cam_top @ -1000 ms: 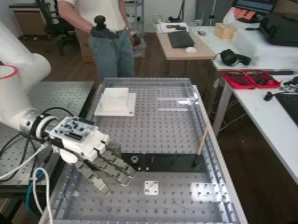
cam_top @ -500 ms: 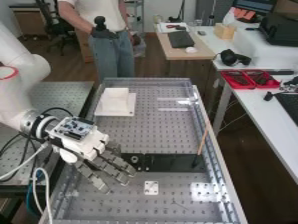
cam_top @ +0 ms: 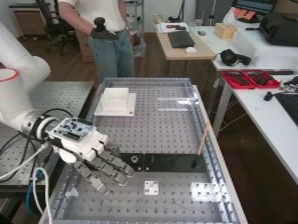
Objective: Grab the larger nut and place it in the white container
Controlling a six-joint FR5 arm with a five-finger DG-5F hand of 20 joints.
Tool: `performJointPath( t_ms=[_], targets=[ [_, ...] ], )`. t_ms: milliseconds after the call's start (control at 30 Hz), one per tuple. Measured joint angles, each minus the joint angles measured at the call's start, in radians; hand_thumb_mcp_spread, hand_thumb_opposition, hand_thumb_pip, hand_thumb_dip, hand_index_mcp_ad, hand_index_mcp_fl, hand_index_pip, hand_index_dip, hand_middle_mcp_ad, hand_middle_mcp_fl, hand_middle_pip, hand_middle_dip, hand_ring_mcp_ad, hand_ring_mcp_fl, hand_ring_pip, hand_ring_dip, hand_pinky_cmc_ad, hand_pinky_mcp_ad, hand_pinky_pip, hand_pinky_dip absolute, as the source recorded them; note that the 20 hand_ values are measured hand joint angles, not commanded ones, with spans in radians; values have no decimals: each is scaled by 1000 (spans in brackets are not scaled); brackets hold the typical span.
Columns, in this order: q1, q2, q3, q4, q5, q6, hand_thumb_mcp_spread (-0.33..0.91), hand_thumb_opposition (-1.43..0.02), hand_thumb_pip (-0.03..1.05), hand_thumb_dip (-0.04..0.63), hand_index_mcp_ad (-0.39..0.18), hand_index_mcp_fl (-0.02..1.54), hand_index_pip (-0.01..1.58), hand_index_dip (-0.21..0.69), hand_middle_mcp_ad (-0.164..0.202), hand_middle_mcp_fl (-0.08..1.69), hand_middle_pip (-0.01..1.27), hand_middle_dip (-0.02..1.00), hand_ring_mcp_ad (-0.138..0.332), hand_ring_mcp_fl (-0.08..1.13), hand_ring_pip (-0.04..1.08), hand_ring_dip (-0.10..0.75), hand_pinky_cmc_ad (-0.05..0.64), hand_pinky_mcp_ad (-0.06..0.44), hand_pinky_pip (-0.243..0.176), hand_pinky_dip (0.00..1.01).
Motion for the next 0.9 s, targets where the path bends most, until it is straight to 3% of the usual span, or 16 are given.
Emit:
performJointPath(
  t_ms=[467,900],
  targets=[
    [12,-5,-9,29,28,-1,328,-827,801,237,-143,9,1536,183,52,86,133,253,101,24,112,94,267,262,-61,360],
    [0,-6,1,7,10,-1,328,-827,799,237,-143,9,1536,182,51,106,133,253,101,24,112,94,265,264,-58,360]
  ],
)
